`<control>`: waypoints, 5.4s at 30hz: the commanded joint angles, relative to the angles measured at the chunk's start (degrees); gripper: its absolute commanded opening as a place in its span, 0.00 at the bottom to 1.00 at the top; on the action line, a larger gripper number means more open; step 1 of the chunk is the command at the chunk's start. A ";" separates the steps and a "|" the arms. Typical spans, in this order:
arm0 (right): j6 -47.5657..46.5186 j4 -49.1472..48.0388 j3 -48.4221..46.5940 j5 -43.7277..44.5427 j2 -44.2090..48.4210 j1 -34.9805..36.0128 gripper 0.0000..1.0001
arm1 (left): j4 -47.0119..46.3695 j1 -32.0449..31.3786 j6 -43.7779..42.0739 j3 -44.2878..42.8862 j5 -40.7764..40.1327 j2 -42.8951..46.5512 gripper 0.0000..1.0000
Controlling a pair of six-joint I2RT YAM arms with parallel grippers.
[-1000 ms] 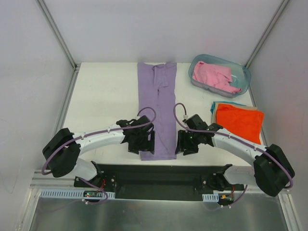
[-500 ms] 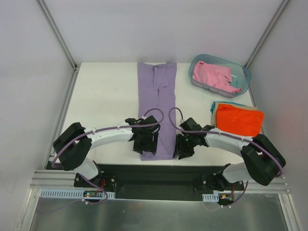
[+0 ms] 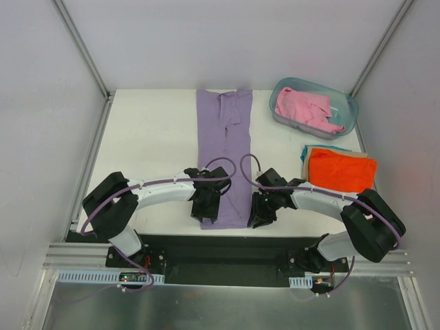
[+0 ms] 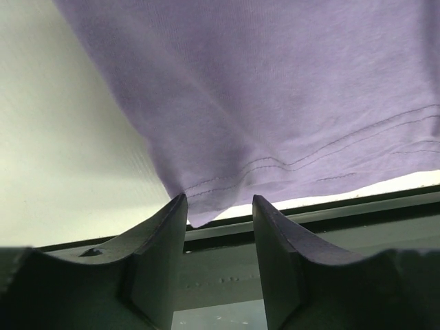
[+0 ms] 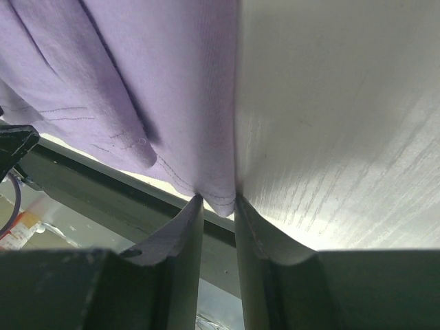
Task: Fold and stack the t-shirts
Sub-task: Grab the bottom of the folded rectangular tshirt with both arms, then fold the folded rectangular tshirt in 1/3 of the way
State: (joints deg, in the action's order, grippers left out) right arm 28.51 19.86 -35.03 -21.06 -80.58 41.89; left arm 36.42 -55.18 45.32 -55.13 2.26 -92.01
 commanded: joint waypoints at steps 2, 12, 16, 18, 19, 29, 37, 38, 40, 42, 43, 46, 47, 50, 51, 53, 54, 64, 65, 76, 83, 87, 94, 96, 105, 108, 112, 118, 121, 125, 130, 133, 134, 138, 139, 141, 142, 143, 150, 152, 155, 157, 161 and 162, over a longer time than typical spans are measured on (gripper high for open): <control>0.05 -0.43 0.31 1.02 -1.43 0.39 0.27 | 2.95 -0.72 -1.46 -2.52 -1.91 -1.77 0.37; -0.39 0.27 0.31 1.55 -2.48 0.47 0.26 | 3.39 -1.60 -2.34 -3.40 -1.91 -3.09 0.22; -0.47 0.36 0.57 1.63 -2.13 0.39 0.25 | 3.57 -1.78 -2.61 -3.40 -3.23 -3.09 0.12; -0.39 0.44 0.66 1.81 -1.87 0.47 0.25 | 3.65 -1.78 -2.78 -3.58 -3.14 -3.09 0.01; -0.39 0.71 0.83 2.07 -1.78 0.47 0.25 | 3.65 -1.78 -2.78 -3.40 -3.05 -3.09 0.00; -0.30 1.06 1.98 2.87 -0.90 0.47 0.19 | 3.92 -1.78 -0.06 2.30 -7.45 7.26 0.00; -0.56 2.03 2.68 3.31 0.77 0.39 0.15 | 3.92 -1.69 1.70 6.70 -6.22 9.74 0.00; -0.56 2.03 2.68 3.31 0.77 0.39 0.15 | 3.92 -1.69 2.14 7.32 -6.13 9.92 0.00; -0.56 1.94 2.77 3.31 0.60 0.47 0.15 | 3.83 -1.69 2.49 7.41 -5.43 9.83 0.00; -0.74 1.77 2.42 3.04 0.42 0.47 0.15 | 3.74 -1.60 3.11 6.18 -4.38 9.04 0.05; -0.65 1.50 2.42 2.95 0.25 0.47 0.15 | 3.74 -1.69 3.28 5.66 -3.76 8.69 0.09; -1.00 1.50 2.24 2.78 0.33 0.39 0.15 | 3.66 -1.69 3.90 4.16 -3.76 7.63 0.15; -1.09 1.67 2.24 2.78 0.33 0.39 0.15 | 3.65 -1.69 4.07 3.81 -3.58 7.46 0.16; -1.35 1.94 2.15 2.86 0.60 0.39 0.15 | 3.21 -1.60 4.08 3.63 -2.36 8.07 0.24; -1.35 1.85 2.15 2.95 0.42 0.47 0.15 | 2.52 -1.69 3.81 3.63 -2.35 8.25 0.27; -1.44 1.94 2.24 3.04 0.33 0.39 0.15 | 1.90 -1.69 3.37 3.89 -0.96 8.51 0.38; -1.53 1.85 2.24 2.95 0.24 0.47 0.15 | 1.63 -1.69 3.20 3.98 -0.77 8.42 0.38; -1.71 1.77 2.15 2.95 -0.81 0.47 0.15 | 1.37 -1.69 1.44 3.54 0.99 2.80 0.36; -1.71 1.85 2.15 2.78 -0.81 0.39 0.15 | 1.28 -1.69 1.26 3.37 0.90 1.93 0.36; -1.70 3.87 2.24 4.80 -0.81 0.39 0.13 | 2.60 -1.43 4.59 7.05 -1.91 6.48 0.00; -2.05 5.72 2.85 6.21 0.77 0.39 0.05 | 2.95 -0.11 11.10 13.38 -4.99 12.02 0.00; -2.41 3.97 3.39 4.98 0.86 0.47 0.01 | 1.38 -0.11 12.77 15.67 -5.34 15.10 0.00; -4.42 0.79 3.91 0.84 4.09 2.23 0.01 | -3.38 -0.19 13.83 19.71 -2.53 19.48 0.00; -4.69 1.50 4.52 1.02 6.03 4.42 0.01 | -3.73 -0.11 14.70 21.55 -2.35 22.46 0.00; -1.00 6.77 2.77 1.46 15.44 15.50 0.01 | -4.70 -0.54 16.03 27.10 2.66 37.40 0.00; -1.53 7.39 2.33 -0.03 19.13 16.29 0.01 | -4.70 -0.81 14.98 26.22 3.45 41.36 0.00; -5.12 10.54 -1.96 3.11 21.07 16.21 0.01 | -4.70 -0.98 12.43 22.97 1.35 44.28 0.00; -11.36 15.63 -10.49 7.07 17.75 9.80 0.01 | -4.70 -0.20 7.07 14.11 -11.54 38.85 0.00; -15.57 19.07 -15.92 10.49 14.15 6.37 0.01 | -4.61 1.56 3.73 8.39 -17.80 32.70 0.00; -19.72 18.47 -22.70 11.48 9.13 1.81 0.01 | -4.61 6.82 0.21 0.92 -20.81 24.96 0.00; -20.51 16.88 -30.09 14.81 1.32 -3.47 0.01 | -4.87 14.12 -3.57 -6.73 -19.31 16.26 0.00; -21.21 16.79 -35.01 15.61 -2.73 -6.11 0.01 | -5.05 16.23 -6.03 -10.86 -18.79 11.95 0.00; -21.48 16.79 -37.11 15.26 -3.70 -7.16 0.01 | -5.13 16.94 -6.56 -11.83 -18.44 10.89 0.00; -22.80 16.97 -41.42 13.59 -8.27 -9.98 0.01 | -5.57 19.49 -9.90 -17.44 -16.50 5.19 0.00; -22.97 16.88 -41.96 13.15 -8.89 -10.51 0.01 | -5.75 19.93 -10.42 -18.42 -15.46 4.13 0.00; -23.50 16.88 -44.06 12.63 -10.99 -11.74 0.01 | -6.36 20.98 -12.09 -21.40 -14.22 0.80 0.00; -23.85 16.88 -44.77 11.66 -11.70 -12.09 0.01 | -6.37 21.25 -12.53 -22.46 -13.26 -0.27 0.00; -24.03 16.88 -45.47 11.22 -12.49 -12.96 0.01 | -6.54 21.95 -13.32 -24.47 -12.90 -2.37 0.00; -24.56 16.71 -49.79 7.88 -18.73 -16.84 0.01 | -6.89 25.55 -15.87 -31.17 -8.16 -10.20 0.00; -24.73 16.70 -50.93 7.26 -20.23 -17.80 0.01 | -6.89 26.08 -16.93 -33.27 -6.23 -12.48 0.00; -25.35 16.53 -52.51 5.68 -22.68 -18.68 0.01 | -7.07 26.70 -17.98 -35.38 -4.55 -15.21 0.00; -25.35 16.62 -53.74 4.28 -24.36 -19.30 0.01 | -6.98 27.05 -18.51 -36.09 -4.20 -16.36 0.00; -25.17 16.27 -55.41 2.78 -28.22 -20.53 0.01 | -6.98 27.93 -18.95 -38.38 -3.14 -19.87 0.00; -25.35 16.18 -55.67 2.60 -28.84 -20.97 0.01 | -6.98 28.28 -18.95 -38.73 -3.05 -20.66 0.00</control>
State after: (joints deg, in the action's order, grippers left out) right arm 4.34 36.60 -87.46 -15.84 -107.02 22.28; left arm 29.36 -28.01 28.53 -90.52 -2.94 -110.28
